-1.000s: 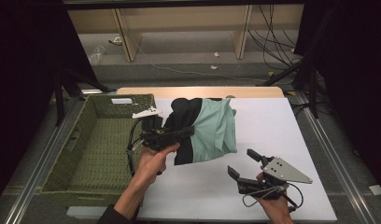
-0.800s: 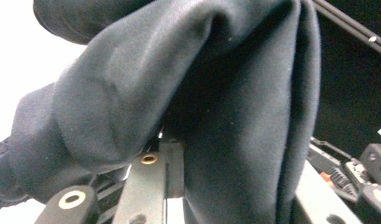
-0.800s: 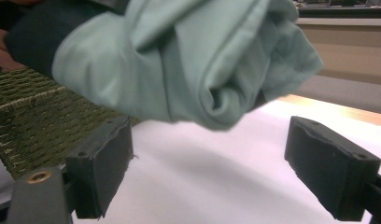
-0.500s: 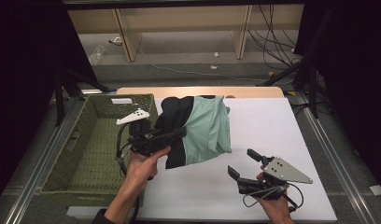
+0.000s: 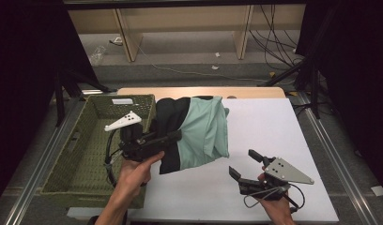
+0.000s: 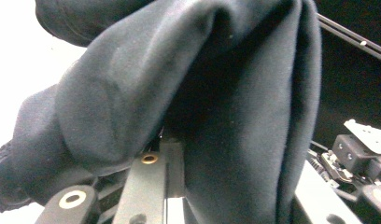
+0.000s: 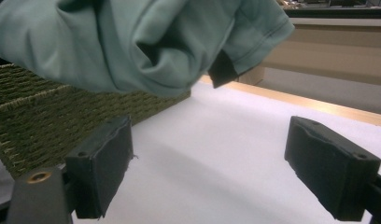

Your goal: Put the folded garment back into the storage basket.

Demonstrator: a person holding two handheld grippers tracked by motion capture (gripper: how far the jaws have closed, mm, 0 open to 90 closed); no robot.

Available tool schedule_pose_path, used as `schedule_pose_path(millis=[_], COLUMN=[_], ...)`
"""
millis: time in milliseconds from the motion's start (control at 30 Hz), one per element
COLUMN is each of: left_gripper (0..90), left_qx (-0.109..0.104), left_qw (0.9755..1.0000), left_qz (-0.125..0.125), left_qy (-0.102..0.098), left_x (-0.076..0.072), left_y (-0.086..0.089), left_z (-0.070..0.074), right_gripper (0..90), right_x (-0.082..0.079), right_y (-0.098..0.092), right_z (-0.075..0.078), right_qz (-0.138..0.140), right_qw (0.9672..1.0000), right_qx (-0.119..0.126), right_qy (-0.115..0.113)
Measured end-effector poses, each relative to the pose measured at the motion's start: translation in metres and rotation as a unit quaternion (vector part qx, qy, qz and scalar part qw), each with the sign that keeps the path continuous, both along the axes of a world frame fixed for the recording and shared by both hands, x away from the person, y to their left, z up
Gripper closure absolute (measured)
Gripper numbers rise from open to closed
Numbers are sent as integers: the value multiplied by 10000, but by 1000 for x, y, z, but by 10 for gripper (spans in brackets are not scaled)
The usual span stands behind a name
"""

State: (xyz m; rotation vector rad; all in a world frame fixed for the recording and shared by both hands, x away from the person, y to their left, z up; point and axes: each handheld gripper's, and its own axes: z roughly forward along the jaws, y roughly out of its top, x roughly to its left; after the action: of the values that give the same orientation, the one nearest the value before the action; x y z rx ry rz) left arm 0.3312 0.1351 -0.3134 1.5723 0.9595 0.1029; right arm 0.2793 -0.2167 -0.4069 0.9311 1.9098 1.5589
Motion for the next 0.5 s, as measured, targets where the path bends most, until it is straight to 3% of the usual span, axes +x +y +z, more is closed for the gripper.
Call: schedule_pose_path(millis=[500], left_gripper=[682], left_qx=[-161], left_qw=[9996], left_qz=[205], left_qy=[55], left_x=[3], left_y=[50], left_z=[10], right_gripper=[162], right_x=[0], right_y=[1], right_z=[0], right_qz=[10], right_qw=[10000], right_qx=[-16], right_qy=[19])
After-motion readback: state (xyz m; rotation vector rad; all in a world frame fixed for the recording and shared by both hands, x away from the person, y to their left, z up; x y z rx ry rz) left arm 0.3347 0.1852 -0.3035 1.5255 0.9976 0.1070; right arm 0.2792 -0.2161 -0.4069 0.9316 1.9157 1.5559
